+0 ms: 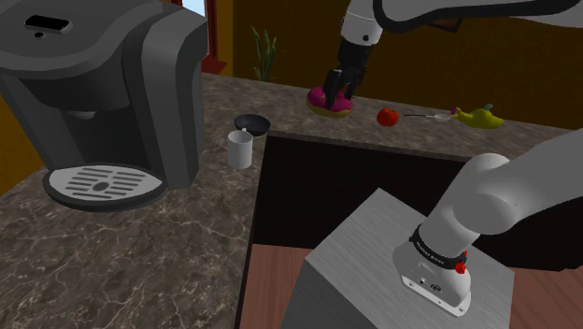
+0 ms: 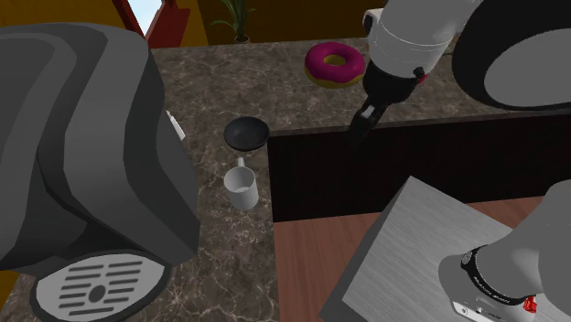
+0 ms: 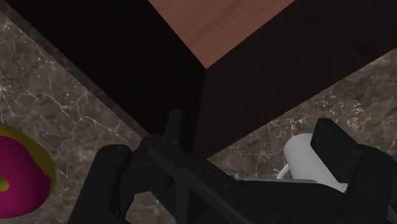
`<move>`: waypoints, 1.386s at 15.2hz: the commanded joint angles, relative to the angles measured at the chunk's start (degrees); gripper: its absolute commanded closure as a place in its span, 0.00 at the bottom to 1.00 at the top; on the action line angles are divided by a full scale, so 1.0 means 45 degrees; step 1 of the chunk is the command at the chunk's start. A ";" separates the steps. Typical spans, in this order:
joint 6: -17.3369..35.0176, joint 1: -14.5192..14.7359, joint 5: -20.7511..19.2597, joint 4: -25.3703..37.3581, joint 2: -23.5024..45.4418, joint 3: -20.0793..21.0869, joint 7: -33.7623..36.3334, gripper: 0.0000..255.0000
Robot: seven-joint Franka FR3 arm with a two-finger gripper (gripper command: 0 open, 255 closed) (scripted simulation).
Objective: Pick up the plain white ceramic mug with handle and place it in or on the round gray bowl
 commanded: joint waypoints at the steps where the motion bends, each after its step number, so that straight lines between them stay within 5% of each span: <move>1: 0.0572 0.0110 0.0109 0.0136 0.0734 0.0259 0.0292 0.00; 11: 0.2609 0.0511 0.0018 0.2345 0.5166 0.1392 0.1679 0.00; 21: 0.3351 0.1221 -0.0928 0.6093 0.9916 0.2044 0.3086 0.00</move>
